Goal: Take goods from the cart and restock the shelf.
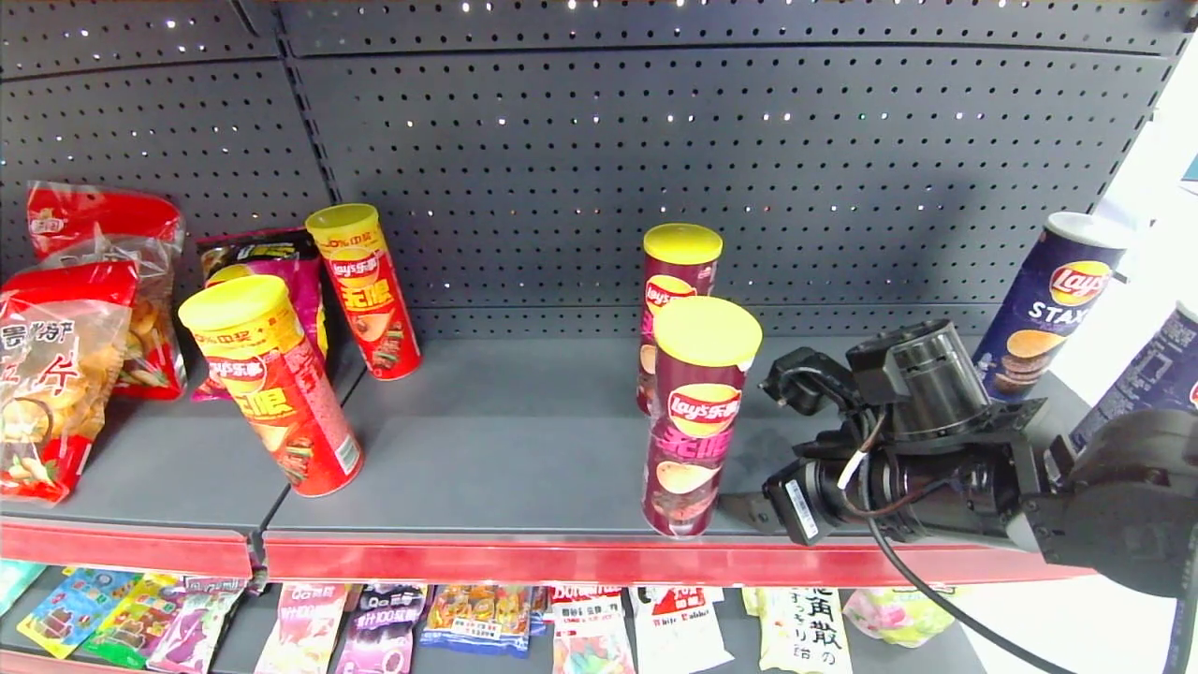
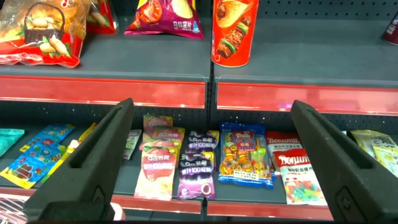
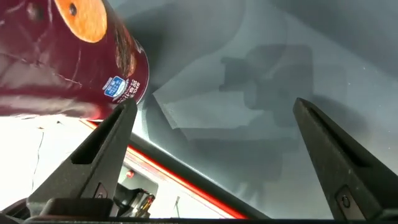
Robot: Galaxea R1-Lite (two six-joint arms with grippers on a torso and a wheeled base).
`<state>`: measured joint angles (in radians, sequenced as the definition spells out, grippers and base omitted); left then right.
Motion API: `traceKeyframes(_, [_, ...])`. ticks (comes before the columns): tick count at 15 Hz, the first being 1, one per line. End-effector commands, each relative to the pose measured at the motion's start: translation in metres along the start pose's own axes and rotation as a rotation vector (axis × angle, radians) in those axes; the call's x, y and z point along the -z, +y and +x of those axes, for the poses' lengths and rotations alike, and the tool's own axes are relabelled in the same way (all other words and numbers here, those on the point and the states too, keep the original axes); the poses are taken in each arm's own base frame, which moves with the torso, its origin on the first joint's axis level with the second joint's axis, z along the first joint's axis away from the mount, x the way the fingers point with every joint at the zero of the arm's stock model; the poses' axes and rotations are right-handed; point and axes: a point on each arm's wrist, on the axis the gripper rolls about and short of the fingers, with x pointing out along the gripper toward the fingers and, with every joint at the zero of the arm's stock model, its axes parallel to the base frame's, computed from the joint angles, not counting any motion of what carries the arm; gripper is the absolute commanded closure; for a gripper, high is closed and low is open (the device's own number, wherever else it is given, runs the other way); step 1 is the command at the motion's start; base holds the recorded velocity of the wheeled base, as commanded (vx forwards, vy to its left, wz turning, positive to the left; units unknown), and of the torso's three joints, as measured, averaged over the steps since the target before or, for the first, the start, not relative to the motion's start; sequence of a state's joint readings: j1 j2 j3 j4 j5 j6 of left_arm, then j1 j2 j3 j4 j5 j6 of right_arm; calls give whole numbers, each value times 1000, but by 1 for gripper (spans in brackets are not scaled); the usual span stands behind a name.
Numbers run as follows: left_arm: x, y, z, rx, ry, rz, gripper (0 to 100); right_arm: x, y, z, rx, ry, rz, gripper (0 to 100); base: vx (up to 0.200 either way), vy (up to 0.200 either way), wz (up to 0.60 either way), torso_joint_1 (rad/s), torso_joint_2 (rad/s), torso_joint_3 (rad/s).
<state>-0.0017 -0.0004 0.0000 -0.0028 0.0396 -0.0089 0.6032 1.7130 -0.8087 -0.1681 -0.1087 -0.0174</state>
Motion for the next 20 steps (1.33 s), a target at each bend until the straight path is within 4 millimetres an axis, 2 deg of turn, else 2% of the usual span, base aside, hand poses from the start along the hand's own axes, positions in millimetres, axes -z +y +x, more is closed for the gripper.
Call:
traceKeyframes(1, [0,0,0,0,0,0,0,0,4,-1,-10,-3,-7,0,0,0,0,0,0,0])
traceKeyframes(11, [0,0,0,0,0,0,0,0,4,0,-5,-1,-8,0,0,0,0,0,0,0])
traceKeyframes(20, [0,0,0,0,0,0,0,-6,6,9,1,-3,-17,0,0,0,0,0,0,0])
